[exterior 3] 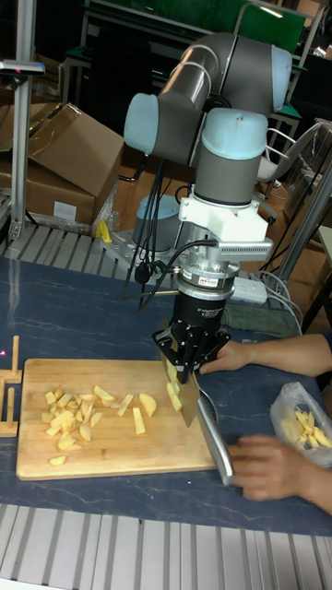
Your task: Chop the potatoes
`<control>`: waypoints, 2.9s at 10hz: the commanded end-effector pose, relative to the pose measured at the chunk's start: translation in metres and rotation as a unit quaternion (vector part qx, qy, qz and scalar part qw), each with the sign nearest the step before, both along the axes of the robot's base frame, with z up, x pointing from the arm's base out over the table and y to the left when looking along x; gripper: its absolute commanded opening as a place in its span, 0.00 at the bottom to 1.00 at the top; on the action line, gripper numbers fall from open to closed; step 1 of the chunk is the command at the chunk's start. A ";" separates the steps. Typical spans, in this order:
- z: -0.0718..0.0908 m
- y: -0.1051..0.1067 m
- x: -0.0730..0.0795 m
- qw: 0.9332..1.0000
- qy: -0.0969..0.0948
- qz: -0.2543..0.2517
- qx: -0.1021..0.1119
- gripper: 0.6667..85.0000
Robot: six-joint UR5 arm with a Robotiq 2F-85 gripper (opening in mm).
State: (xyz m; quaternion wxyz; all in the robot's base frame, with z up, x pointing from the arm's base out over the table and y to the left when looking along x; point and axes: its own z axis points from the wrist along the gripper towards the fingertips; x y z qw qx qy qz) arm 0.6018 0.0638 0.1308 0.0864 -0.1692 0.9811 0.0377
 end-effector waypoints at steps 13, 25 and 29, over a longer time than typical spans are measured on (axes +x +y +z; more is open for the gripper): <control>0.004 0.011 0.007 1.000 0.002 -0.016 0.010 0.00; 0.005 0.008 0.006 1.000 0.003 -0.005 -0.001 0.00; 0.005 0.005 0.008 1.000 -0.001 0.015 -0.007 0.00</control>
